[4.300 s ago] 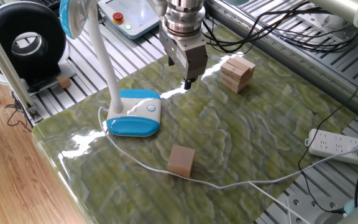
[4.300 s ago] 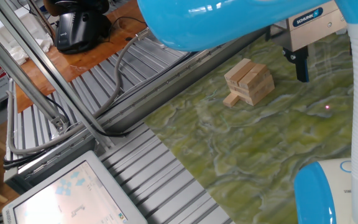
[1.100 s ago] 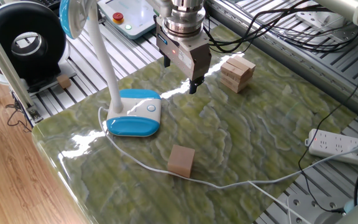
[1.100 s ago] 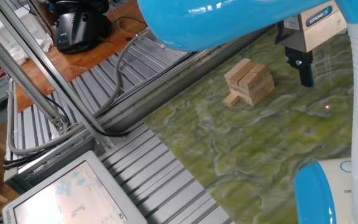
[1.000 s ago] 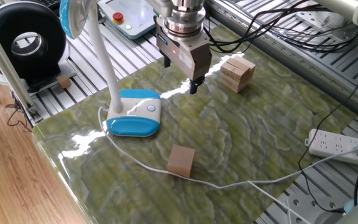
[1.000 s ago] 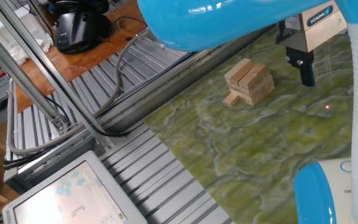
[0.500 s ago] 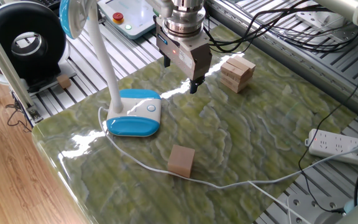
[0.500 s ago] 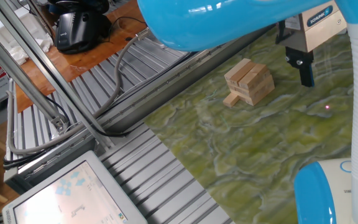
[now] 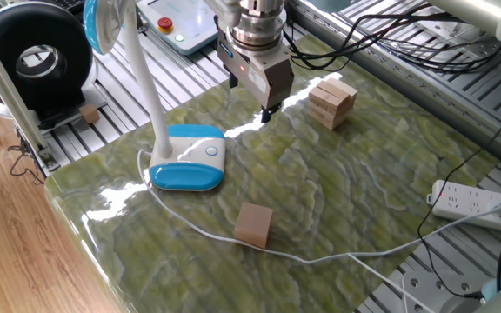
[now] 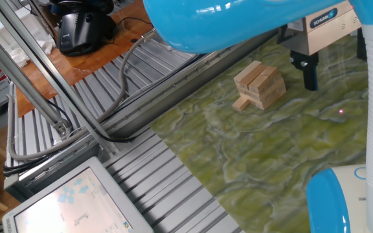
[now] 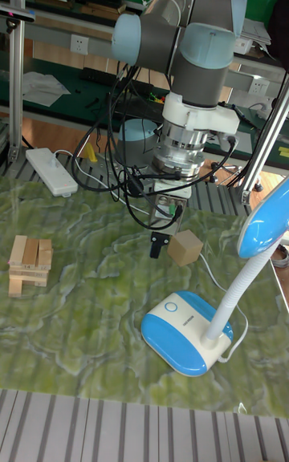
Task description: Turn on the desk lamp by pressing the button
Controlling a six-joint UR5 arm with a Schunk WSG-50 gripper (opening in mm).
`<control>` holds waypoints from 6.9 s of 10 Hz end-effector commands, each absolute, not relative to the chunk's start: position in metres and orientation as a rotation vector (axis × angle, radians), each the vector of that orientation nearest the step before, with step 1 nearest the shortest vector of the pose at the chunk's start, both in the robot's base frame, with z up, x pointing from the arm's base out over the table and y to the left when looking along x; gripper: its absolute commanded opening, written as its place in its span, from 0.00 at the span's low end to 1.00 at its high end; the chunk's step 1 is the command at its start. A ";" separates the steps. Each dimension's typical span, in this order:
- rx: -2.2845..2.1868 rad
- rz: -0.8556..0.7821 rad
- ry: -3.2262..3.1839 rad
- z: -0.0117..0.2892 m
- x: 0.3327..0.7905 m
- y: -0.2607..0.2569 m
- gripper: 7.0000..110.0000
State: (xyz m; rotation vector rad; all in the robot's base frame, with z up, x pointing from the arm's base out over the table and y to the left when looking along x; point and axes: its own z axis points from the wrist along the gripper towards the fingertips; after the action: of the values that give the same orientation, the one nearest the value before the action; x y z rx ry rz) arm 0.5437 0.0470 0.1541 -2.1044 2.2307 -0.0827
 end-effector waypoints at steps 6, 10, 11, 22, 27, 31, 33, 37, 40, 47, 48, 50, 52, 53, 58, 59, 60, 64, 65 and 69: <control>-2.094 -0.070 2.250 0.152 0.544 0.051 1.00; -2.085 -0.051 2.249 0.155 0.574 0.078 0.79; -2.102 -0.054 2.235 0.157 0.587 0.082 0.79; -2.029 0.021 2.398 0.105 0.550 0.099 0.79; -2.000 0.007 2.424 0.105 0.552 0.098 0.79; -1.964 0.001 2.453 0.113 0.580 0.102 0.79; -1.974 0.020 2.430 0.116 0.599 0.100 0.79; -1.981 0.014 2.412 0.114 0.607 0.099 0.79; -1.964 0.063 2.436 0.114 0.593 0.105 0.79; -1.908 -0.027 2.365 0.122 0.611 0.112 0.79; -1.883 -0.074 2.340 0.124 0.623 0.112 0.79; -1.889 -0.187 2.233 0.131 0.650 0.112 0.79; -1.908 -0.240 2.228 0.135 0.658 0.103 0.79; -1.933 -0.292 2.219 0.138 0.667 0.094 0.79; -1.949 -0.387 2.178 0.141 0.682 0.087 0.79; -1.929 -0.307 2.213 0.134 0.671 0.096 0.79; -1.869 -0.124 2.306 0.127 0.644 0.115 0.79; -1.663 0.067 2.564 0.116 0.608 0.113 0.79; -1.588 0.142 2.625 0.112 0.597 0.115 0.79; -1.185 0.156 2.853 0.110 0.603 0.103 0.79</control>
State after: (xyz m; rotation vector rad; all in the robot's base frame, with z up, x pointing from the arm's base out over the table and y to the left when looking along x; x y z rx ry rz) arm 0.6040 0.1044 0.1108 -1.4520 2.7184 0.0828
